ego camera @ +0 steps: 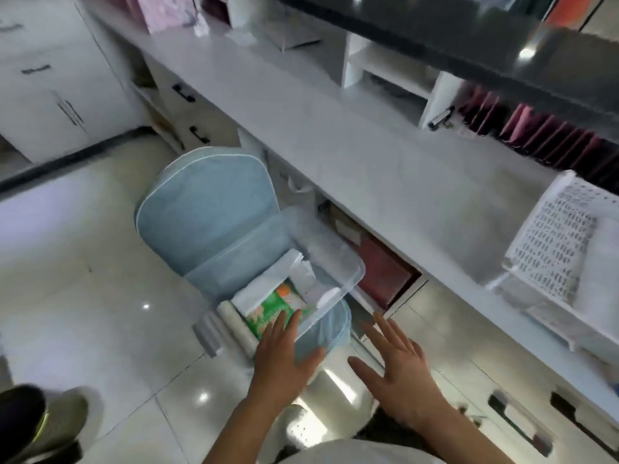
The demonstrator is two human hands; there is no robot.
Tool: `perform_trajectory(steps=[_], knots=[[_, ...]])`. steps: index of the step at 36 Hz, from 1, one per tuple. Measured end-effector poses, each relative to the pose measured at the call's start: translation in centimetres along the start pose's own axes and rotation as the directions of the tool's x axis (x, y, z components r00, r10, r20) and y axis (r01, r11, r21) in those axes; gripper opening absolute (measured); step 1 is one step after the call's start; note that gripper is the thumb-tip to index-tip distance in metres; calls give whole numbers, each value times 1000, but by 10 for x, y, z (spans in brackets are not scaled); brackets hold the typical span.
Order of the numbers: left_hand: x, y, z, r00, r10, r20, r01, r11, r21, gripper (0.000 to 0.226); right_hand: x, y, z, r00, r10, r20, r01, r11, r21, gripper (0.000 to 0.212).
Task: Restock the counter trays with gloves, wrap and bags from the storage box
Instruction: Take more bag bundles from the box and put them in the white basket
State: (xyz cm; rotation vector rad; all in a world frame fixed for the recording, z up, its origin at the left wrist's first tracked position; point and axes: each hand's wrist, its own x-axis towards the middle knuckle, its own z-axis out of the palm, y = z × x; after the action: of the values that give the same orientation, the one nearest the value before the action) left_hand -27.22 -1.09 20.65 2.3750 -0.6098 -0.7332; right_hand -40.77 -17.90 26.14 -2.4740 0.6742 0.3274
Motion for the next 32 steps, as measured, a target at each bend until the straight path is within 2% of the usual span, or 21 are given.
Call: perform_trajectory(steps=[11,17,22,26,30,32], knots=[[15,-46,-2,967,-251,35,254,957,-138,81,80,-19,5,987,-52,152,61,997,-49,61],[51,-56,-17,924,-381,39,383,916,-121,79,159,-18,7,966,-121,228,135,990,-45,62],[91,-64,-16,876,-479,66,482,874,-59,76,224,8,27,945,-81,318,120,987,-106,62],[139,-86,2,839,-534,100,536,844,6,76,269,38,61,930,-58,362,154,958,-241,63],[188,-113,21,794,-589,154,573,808,135,75,278,58,89,922,-34,385,169,931,-323,62],[210,-127,31,768,-617,173,589,786,188,75,270,66,97,932,-70,356,199,919,-339,61]])
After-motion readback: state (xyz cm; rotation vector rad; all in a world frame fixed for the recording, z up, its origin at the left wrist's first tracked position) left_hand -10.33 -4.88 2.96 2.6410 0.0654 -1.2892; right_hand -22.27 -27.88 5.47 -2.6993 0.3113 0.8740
